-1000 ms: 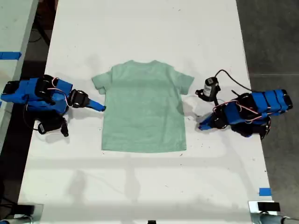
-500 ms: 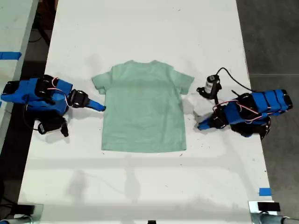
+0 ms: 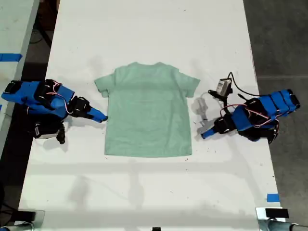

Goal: Fold t shirt

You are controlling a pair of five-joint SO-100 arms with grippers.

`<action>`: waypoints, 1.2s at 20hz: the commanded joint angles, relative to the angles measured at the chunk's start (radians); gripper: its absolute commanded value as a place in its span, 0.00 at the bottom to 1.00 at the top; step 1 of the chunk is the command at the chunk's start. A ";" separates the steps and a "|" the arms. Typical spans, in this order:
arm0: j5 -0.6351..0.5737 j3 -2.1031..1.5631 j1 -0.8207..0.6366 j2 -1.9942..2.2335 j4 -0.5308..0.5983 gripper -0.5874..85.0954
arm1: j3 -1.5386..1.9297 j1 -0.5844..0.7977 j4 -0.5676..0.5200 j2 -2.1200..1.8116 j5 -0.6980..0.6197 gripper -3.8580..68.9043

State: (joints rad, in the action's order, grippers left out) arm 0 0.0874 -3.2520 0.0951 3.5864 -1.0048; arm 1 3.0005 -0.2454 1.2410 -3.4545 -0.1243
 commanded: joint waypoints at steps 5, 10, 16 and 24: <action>0.055 -0.038 -0.005 0.009 0.049 0.03 | -0.684 0.264 0.054 0.727 -0.164 0.17; 0.078 -0.038 -0.078 0.005 -0.006 0.14 | -1.012 0.485 0.192 0.930 -0.362 0.31; -0.018 -0.040 -0.164 0.003 -0.006 0.18 | -1.164 0.833 0.238 1.256 -0.588 0.50; -0.023 -0.040 -0.146 0.003 -0.006 0.16 | -1.318 0.914 0.193 1.466 -0.611 0.48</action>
State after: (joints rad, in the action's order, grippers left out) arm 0 0.0675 -3.2520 -0.0568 3.5864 -1.0109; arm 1 1.7595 0.6581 1.4511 -1.9850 -0.7256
